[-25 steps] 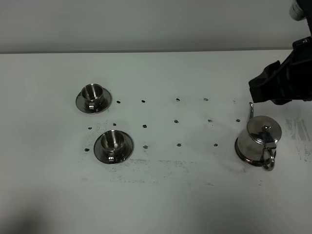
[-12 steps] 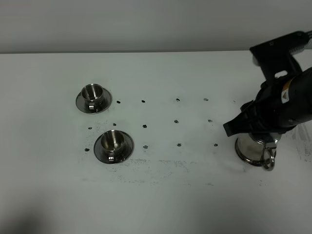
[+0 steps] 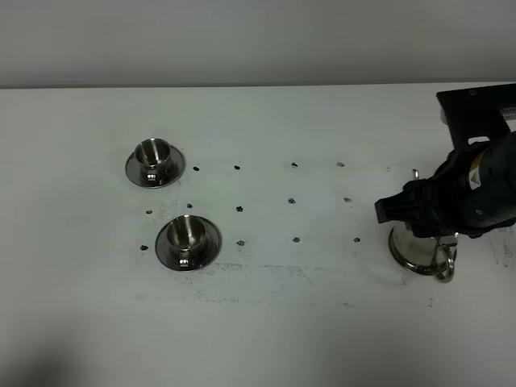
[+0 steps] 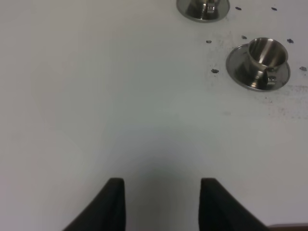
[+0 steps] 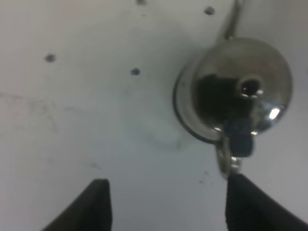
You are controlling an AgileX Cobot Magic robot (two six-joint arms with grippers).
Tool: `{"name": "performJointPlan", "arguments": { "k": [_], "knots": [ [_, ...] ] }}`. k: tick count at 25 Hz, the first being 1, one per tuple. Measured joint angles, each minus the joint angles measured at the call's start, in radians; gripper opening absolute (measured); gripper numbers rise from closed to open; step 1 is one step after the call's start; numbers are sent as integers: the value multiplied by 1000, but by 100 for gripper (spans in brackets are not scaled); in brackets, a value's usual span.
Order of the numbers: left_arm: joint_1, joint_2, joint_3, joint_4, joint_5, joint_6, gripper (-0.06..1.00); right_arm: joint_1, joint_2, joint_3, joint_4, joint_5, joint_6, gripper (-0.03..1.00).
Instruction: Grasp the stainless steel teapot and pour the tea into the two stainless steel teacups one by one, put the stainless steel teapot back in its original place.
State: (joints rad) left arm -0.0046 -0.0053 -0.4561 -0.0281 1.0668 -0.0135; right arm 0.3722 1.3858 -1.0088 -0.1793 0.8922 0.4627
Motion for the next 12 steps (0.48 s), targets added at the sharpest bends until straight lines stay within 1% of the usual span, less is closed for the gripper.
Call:
{"name": "performJointPlan", "arguments": {
  "k": [4,6,12],
  "knots": [
    [0,0,0,0,0,0,37,-59,31,0,-4,8,2,54],
    [0,0,0,0,0,0,37,-82,53,0,-1,8,-17,54],
    [0,0,0,0,0,0,37,-132,135,0,29,8,-155,54]
  ]
}}
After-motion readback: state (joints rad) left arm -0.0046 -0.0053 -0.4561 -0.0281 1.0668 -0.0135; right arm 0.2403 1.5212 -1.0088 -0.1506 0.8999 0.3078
